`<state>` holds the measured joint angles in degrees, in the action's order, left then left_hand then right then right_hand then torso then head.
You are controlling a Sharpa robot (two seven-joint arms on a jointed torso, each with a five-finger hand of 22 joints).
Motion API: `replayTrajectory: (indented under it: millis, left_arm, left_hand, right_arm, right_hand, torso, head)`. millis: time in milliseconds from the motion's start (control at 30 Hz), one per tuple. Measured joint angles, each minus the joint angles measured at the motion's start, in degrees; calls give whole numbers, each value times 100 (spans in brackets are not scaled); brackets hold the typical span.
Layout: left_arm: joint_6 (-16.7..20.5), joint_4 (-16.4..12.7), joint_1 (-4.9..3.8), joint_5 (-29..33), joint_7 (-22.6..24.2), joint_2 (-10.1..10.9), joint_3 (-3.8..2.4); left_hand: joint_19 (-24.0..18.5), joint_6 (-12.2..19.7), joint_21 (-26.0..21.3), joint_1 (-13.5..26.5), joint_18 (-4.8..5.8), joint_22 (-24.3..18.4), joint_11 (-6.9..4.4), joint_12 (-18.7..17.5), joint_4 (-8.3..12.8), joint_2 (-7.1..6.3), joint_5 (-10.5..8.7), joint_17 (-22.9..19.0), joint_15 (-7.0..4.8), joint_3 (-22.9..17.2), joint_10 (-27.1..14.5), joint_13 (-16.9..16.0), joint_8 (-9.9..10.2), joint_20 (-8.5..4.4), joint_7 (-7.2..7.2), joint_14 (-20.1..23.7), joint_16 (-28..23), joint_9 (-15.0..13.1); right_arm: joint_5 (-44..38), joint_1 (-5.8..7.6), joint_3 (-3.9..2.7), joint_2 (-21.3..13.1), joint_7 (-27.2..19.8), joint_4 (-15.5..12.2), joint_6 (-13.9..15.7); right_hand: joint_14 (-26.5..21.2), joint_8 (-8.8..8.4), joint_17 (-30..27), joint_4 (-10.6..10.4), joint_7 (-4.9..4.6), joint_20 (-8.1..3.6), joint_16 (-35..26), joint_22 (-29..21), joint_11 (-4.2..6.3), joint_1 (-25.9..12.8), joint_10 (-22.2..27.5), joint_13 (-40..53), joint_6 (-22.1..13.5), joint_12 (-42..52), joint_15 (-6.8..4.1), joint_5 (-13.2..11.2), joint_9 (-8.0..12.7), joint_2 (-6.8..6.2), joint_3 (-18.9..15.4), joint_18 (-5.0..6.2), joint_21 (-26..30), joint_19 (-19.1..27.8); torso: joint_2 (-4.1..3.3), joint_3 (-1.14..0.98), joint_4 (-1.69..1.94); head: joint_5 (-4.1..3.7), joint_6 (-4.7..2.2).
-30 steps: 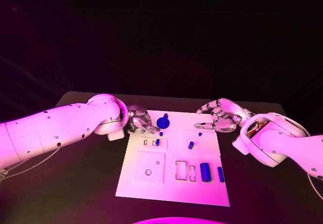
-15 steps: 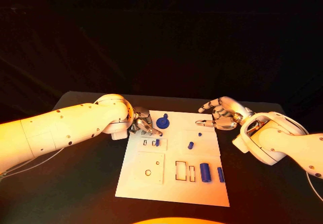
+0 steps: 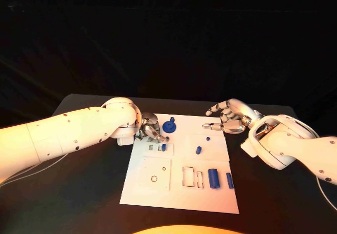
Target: Assemble the parts on the task board
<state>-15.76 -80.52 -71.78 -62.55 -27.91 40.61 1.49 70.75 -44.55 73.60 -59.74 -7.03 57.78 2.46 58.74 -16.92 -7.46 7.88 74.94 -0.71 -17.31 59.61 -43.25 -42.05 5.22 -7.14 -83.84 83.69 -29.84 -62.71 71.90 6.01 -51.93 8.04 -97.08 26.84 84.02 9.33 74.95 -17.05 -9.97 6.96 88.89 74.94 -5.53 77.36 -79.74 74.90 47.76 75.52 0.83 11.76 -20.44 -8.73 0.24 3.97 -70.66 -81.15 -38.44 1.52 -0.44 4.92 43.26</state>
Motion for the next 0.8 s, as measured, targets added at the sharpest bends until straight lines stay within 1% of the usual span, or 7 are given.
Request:
replayTrajectory:
  millis: [167,333,467,633,800]
  left_arm:
    - [-85,15,0,0,-12,-27,14]
    - [-156,10,1,10,-18,-41,20]
    - [-190,6,1,17,-20,-44,22]
    - [-226,4,2,27,-23,-56,23]
    - [-261,4,2,48,-24,-97,25]
  left_hand:
    - [0,0,0,0,0,0,0,0,0,0,0,0,0,0,0,0,0,0,0,0,0,0]
    - [20,0,25,30,0,24,0,0,0,30,0,0,0,0,0,5,-21,-20,0,0,21,-5]
    - [20,20,25,30,-1,32,0,0,0,30,0,-1,0,0,0,9,-21,-20,20,0,21,-5]
    - [20,20,25,30,-1,41,1,0,0,30,0,-1,0,0,-1,9,-21,-20,20,0,21,-15]
    - [20,20,46,-34,-1,59,0,28,0,94,0,-1,0,0,-1,-12,-50,-20,20,0,43,-55]
  right_arm:
    - [1,0,0,12,5,6,2]
    - [1,0,0,35,7,12,2]
    - [-6,0,0,49,8,16,2]
    - [-19,-2,0,67,9,30,1]
    - [-30,-2,0,86,11,38,1]
  right_hand:
    - [0,0,0,0,0,0,0,0,0,-24,0,0,0,0,0,0,0,24,0,0,0,0]
    - [0,20,-1,0,0,0,0,-1,0,-24,0,0,0,0,0,0,0,24,0,0,0,0]
    - [0,20,-1,0,0,0,0,-1,0,-22,0,0,0,0,0,0,0,22,0,0,0,0]
    - [0,20,-1,0,0,0,0,-1,0,-22,0,5,0,0,0,0,0,22,0,0,0,0]
    - [0,20,-1,0,0,0,0,-1,0,-22,0,4,0,0,0,0,-1,22,0,0,0,0]
  torso:
    - [-1,0,0]
    - [0,-7,1]
    - [0,-7,2]
    - [4,-7,4]
    - [4,-7,4]
  head:
    - [-11,20]
    - [-12,25]
    - [14,18]
    - [16,28]
    - [0,42]
